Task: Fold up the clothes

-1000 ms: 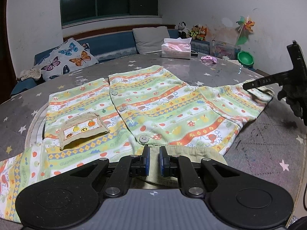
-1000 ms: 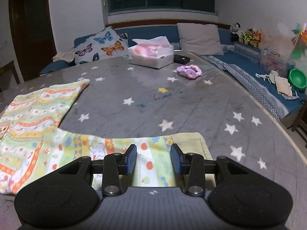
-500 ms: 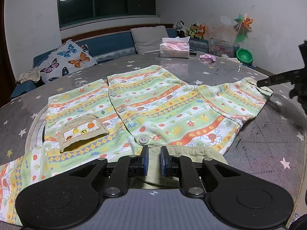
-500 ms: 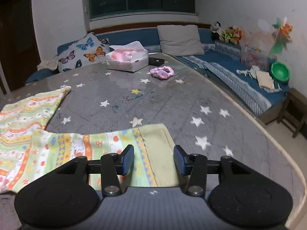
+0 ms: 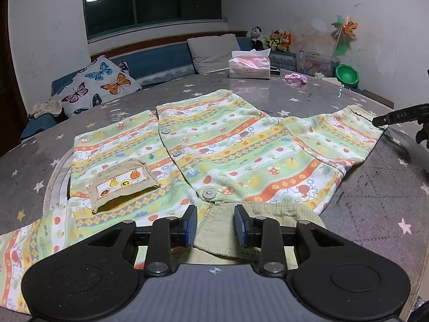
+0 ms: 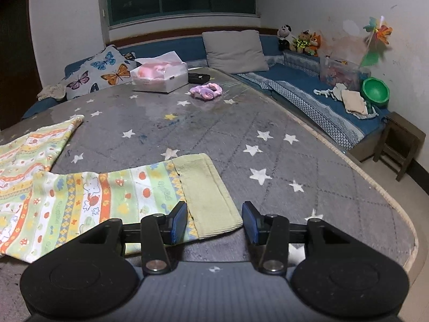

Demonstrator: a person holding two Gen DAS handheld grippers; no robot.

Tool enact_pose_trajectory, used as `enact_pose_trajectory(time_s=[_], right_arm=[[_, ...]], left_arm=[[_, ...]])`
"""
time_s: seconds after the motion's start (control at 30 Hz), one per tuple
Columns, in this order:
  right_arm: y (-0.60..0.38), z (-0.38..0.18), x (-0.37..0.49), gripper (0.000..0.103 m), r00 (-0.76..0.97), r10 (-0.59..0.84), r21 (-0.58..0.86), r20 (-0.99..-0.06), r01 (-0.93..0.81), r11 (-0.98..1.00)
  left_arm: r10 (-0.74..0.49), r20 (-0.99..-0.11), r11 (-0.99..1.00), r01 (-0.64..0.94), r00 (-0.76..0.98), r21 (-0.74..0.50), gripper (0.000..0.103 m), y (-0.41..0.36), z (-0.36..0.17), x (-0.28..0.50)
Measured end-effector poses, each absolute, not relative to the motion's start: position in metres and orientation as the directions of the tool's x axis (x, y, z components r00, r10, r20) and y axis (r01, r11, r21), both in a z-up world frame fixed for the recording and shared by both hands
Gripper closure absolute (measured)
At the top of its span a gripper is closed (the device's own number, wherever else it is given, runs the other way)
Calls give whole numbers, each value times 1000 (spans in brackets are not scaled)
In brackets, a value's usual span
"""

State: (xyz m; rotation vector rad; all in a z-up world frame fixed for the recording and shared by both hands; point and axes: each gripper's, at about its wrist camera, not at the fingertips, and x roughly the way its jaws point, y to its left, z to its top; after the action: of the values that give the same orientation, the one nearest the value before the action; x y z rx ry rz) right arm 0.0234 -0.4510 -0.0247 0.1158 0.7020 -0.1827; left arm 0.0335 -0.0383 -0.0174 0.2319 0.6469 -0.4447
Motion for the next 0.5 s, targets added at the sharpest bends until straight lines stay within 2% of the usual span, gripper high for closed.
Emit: enact_pose_trajectory(time_s=[0.1, 0.23, 0.5], right_arm=[[-451, -20, 25, 96, 760, -126, 41, -638, 197, 980], [-455, -14, 29, 96, 775, -118, 55, -620, 193, 980], [-459, -6, 30, 96, 791, -101, 86, -603, 190, 978]], left_arm=[[-318, -618, 885, 459, 719, 79, 66, -37, -10, 34], [-335, -586, 877, 472, 737, 93, 66, -43, 5, 34], [-418, -609, 798, 593, 674, 109, 66, -100, 0, 43]])
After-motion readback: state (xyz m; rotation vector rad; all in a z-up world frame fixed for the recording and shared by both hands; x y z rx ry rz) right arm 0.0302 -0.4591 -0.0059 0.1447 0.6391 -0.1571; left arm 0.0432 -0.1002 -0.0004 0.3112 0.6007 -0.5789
